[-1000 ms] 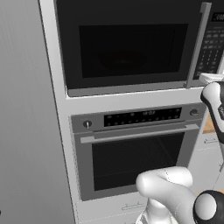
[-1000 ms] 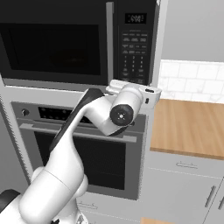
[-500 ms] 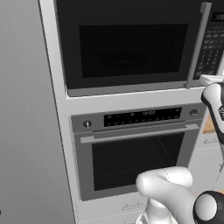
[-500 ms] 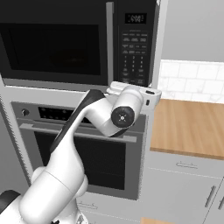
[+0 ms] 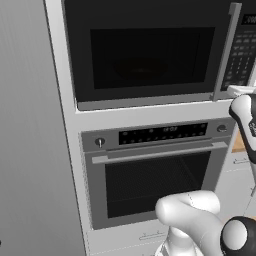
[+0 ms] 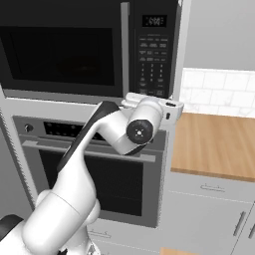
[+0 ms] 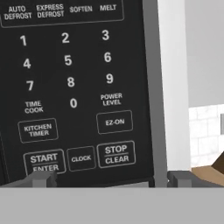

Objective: Open the microwave, place the bowl with waffle inside the microwave, then close the microwave door and turn it on.

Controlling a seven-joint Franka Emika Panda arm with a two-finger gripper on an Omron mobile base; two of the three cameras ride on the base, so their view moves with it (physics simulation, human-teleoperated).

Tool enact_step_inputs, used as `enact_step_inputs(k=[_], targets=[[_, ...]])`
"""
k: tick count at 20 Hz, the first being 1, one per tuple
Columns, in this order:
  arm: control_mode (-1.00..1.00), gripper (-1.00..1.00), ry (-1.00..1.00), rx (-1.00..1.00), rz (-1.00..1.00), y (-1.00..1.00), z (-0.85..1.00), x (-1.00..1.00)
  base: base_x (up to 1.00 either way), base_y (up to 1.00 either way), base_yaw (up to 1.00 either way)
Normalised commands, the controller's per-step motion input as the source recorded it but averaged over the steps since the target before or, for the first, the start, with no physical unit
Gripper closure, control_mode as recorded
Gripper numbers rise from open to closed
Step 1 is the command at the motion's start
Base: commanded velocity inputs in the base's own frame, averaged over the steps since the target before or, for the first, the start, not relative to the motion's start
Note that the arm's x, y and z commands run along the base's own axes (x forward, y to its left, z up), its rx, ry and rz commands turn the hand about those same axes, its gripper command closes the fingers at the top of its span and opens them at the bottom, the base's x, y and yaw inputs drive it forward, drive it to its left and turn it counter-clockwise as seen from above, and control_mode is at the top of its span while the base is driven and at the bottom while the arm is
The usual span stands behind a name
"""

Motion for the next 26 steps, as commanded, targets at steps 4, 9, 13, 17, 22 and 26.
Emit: enact_step_inputs(k=[4,9,13,17,22,26], targets=[[-1.00,-1.00,0.01,0.00,0.00,0.00,0.00,0.02,0.00,0.00,0.00],[-1.00,-1.00,0.01,0.00,0.00,0.00,0.00,0.01,0.00,0.00,0.00],[-1.00,-1.00,0.00,0.00,0.00,0.00,0.00,0.00,0.00,0.00,0.00],[-1.00,-1.00,0.00,0.00,0.00,0.00,0.00,0.03,0.00,0.00,0.00],[-1.00,-1.00,0.00,0.00,0.00,0.00,0.00,0.01,0.00,0.00,0.00],[-1.00,-1.00,0.00,0.00,0.00,0.03,0.04,0.15,0.00,0.00,0.00]])
